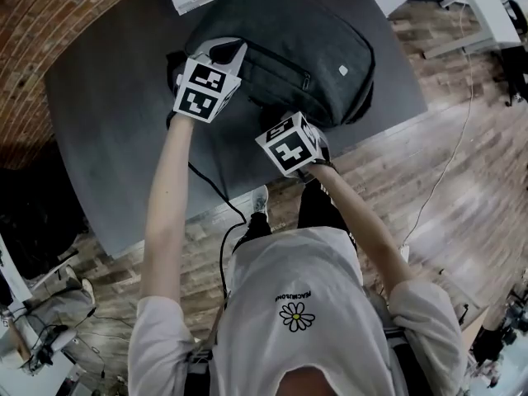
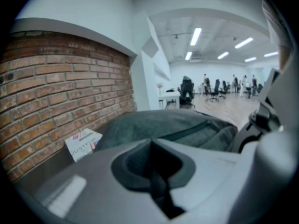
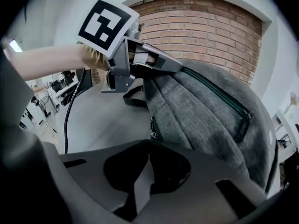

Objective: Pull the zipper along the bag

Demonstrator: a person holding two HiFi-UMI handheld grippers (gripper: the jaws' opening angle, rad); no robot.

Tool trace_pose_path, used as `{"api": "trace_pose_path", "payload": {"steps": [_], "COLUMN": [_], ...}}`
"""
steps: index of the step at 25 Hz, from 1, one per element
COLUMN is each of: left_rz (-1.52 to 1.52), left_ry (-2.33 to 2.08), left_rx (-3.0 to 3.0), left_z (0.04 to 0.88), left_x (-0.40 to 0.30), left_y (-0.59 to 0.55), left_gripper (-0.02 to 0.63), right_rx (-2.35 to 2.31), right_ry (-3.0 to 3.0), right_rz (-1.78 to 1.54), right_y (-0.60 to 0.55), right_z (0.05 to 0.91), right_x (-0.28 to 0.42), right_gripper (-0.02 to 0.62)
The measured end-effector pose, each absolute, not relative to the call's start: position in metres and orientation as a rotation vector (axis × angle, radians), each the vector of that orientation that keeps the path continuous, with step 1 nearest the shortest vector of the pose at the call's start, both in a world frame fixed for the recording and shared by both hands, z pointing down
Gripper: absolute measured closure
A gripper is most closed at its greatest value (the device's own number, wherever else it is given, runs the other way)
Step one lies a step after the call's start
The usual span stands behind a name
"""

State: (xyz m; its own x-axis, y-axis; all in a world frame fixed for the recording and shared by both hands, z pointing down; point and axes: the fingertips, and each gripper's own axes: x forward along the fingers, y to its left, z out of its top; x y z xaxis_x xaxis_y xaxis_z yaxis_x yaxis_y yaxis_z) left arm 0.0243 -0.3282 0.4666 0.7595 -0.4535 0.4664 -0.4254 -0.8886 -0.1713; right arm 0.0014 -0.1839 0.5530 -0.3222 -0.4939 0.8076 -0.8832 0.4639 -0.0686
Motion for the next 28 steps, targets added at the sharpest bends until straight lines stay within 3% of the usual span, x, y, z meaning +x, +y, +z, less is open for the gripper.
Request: {"api": "trace_pose_path", "payload": {"steps": [19,21,28], "left_rz": [-0.76,-0.735,-0.461], "left_ry": [0.915,1.021,1.369], "left_rx": [-2.909,-2.899,-2.847], "left_z": [0.464,0.458,0.411], "left_x": [0.015,0.004,-0.043], "left_y": [-0.336,-0.331,-0.292], "left_gripper": [0.604,0.603,0.603], "right_rx": [1.146,1.154,1.279], "right_ry": [-2.042,-2.076,-2.192], "right_rz": [0.677,0.654,0.458], "right_y": [-0.204,-0.198,-0.191], "right_z": [0.552,0.54,0.461], "right_x": [-0.017,-0.016,0.0], "right_gripper": [0.554,0.511,0.512]}}
